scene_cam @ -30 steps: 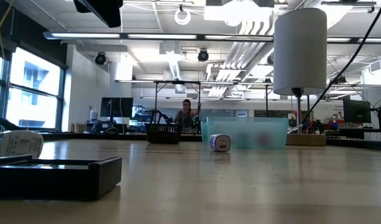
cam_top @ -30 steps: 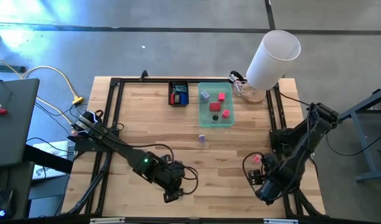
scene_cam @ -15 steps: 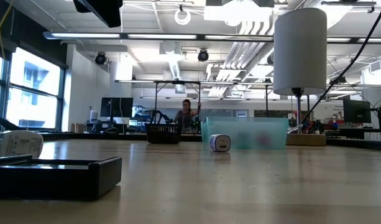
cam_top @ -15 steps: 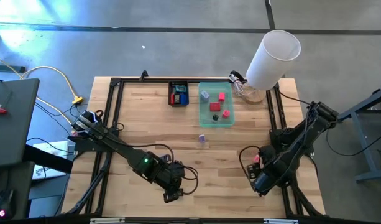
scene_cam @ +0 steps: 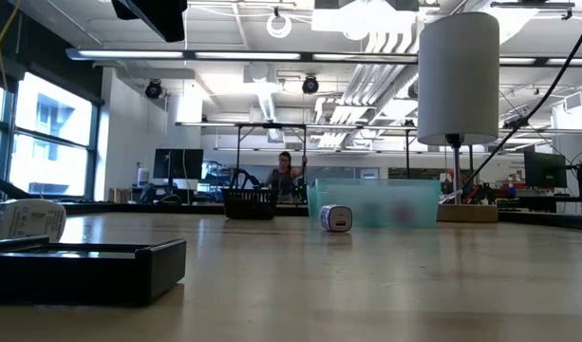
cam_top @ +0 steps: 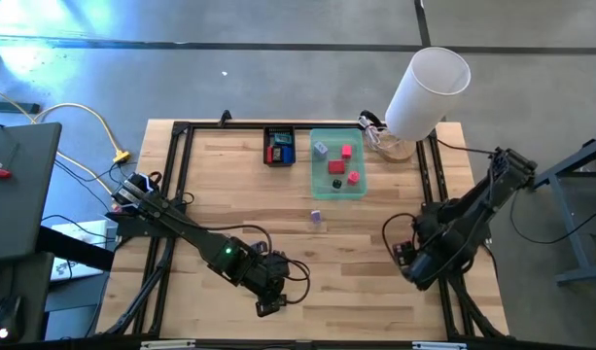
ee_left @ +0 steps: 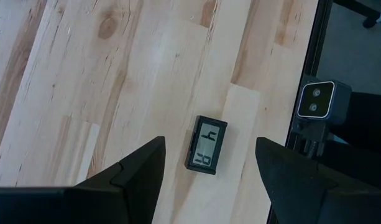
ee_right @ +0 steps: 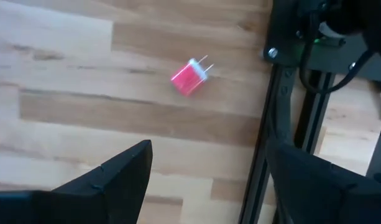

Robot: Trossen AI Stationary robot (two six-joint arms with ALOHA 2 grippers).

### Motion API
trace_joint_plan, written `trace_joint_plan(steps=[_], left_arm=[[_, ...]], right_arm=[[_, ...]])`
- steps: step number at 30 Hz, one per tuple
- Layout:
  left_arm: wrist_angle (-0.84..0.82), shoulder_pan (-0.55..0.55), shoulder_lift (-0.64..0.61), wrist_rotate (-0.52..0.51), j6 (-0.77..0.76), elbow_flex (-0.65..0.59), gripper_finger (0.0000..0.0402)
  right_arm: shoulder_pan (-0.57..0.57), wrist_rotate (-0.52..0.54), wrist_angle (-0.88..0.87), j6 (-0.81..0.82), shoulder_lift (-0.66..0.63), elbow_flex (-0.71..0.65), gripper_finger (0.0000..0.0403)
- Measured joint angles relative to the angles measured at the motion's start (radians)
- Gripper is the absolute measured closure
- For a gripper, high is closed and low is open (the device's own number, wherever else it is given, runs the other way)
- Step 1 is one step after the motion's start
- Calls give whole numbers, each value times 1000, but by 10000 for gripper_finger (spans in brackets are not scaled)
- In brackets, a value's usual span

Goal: Pick & Place Office items
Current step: Put the pink charger adapter into the blue bin

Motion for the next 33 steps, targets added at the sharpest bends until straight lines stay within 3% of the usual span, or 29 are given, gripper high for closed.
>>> trace_joint_plan(steps=[8,17,24,33], left_arm=[[0,4,0,-2,0,0,160],[0,24,0,-2,1,0,160],[0,24,0,-1,5,0,160],[0,21,0,-1,21,0,160]], right_arm=[[-16,-32,187,5,-100,-230,101],[-86,-87,456,6,-115,-461,101],[-146,-93,586,49,-115,-521,101],[-184,-107,597,210,-109,-545,101]])
